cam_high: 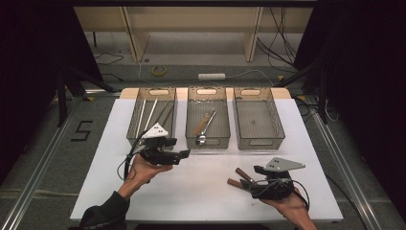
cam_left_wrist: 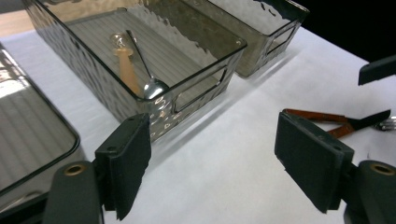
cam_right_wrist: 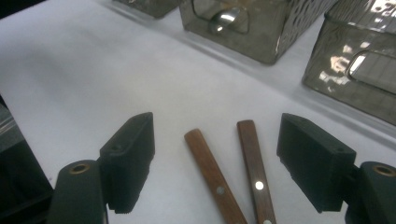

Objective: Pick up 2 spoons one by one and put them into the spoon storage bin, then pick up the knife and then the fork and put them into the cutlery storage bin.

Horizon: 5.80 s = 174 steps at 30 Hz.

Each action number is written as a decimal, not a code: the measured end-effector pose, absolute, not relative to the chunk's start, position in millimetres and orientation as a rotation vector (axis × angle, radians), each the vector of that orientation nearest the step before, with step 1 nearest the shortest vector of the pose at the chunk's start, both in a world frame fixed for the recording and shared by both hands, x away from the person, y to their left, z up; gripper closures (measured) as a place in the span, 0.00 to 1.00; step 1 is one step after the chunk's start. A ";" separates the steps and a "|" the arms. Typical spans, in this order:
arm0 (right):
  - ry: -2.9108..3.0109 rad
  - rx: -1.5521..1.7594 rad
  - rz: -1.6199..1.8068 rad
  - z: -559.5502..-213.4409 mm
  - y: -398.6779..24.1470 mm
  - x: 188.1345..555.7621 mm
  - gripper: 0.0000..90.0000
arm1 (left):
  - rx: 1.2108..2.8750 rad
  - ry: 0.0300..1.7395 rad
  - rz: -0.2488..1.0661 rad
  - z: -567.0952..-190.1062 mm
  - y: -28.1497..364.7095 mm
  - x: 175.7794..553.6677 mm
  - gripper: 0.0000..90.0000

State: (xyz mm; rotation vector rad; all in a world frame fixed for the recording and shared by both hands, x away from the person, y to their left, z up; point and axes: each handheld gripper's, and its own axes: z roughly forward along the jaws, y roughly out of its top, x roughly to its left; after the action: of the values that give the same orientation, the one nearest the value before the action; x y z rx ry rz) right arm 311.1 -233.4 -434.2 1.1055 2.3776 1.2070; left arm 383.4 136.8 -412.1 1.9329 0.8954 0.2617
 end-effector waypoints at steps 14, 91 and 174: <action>2.525 1.069 1.041 -433.4 -232.5 318.9 0.34 | 1.874 0.877 0.324 -417.4 161.5 345.7 0.29; 2.878 0.734 0.411 -455.1 -209.3 338.6 0.76 | 1.850 0.854 0.392 -422.3 172.5 313.1 0.23; 2.669 0.969 0.781 -370.5 -244.7 393.7 0.86 | 1.779 0.916 0.436 -420.4 191.7 316.2 0.23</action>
State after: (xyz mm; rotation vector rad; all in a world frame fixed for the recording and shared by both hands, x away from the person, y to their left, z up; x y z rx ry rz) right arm 393.7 -244.7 -370.5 0.9693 2.6694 0.7815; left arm 316.2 191.7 -420.4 1.7792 0.9164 0.4361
